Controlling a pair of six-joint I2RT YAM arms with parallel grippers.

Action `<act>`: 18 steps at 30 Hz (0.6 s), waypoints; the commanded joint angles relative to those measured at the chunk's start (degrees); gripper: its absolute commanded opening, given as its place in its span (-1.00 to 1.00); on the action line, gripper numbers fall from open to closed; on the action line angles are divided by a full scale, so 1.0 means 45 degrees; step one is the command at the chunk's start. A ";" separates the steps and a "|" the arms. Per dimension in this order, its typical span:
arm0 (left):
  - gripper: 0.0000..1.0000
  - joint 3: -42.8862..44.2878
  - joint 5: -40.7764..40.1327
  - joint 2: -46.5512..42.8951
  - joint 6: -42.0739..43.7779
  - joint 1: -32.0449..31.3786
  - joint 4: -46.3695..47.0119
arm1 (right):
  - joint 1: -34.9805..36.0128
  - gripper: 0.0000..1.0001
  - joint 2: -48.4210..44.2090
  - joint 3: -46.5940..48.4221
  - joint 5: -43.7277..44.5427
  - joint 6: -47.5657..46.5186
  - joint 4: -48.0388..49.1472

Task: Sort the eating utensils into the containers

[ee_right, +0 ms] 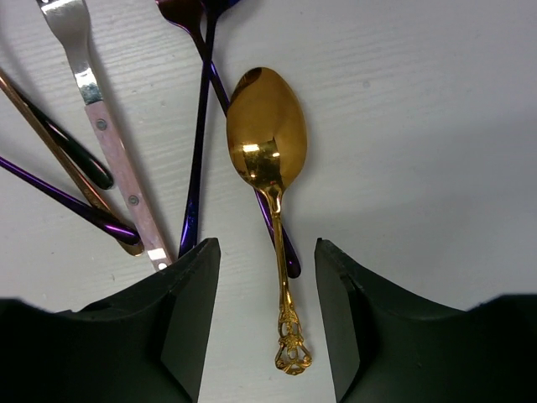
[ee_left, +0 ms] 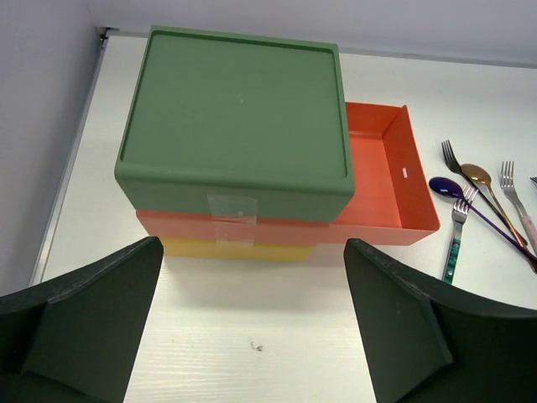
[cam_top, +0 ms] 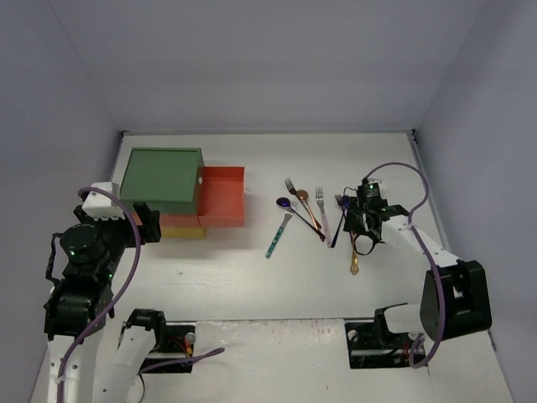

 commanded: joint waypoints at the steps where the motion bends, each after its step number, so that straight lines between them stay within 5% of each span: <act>1: 0.74 -0.0914 -0.0341 -0.0699 -0.0074 -0.0224 0.0335 | -0.0297 -0.12 0.0159 -0.0155 0.0227 0.0408 0.0238; 18: 0.74 -0.3090 0.0236 -0.1458 -0.0955 -0.0221 0.1039 | -0.0383 -0.53 0.1783 -0.0209 -0.0119 0.0363 0.0468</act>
